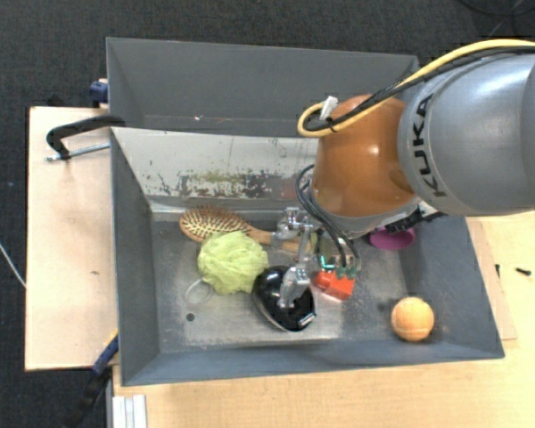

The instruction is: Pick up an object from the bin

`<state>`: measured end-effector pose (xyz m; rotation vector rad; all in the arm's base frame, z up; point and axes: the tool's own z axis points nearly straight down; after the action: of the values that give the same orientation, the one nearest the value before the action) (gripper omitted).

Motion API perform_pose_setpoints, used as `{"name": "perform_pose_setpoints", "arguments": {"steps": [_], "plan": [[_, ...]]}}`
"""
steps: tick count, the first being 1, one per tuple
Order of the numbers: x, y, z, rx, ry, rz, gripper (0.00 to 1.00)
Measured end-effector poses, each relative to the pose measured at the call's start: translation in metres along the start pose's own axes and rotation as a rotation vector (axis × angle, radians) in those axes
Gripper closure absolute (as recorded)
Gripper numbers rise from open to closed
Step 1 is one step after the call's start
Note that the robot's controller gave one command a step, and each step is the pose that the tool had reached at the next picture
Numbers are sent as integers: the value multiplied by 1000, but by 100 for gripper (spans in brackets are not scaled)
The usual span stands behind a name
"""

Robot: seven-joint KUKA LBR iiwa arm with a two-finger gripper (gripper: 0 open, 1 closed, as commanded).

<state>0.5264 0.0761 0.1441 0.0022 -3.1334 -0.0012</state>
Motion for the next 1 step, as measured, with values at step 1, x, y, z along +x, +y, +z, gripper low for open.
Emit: {"name": "perform_pose_setpoints", "arguments": {"steps": [1], "plan": [[-2,0,-4,-1,-8,1,0]]}}
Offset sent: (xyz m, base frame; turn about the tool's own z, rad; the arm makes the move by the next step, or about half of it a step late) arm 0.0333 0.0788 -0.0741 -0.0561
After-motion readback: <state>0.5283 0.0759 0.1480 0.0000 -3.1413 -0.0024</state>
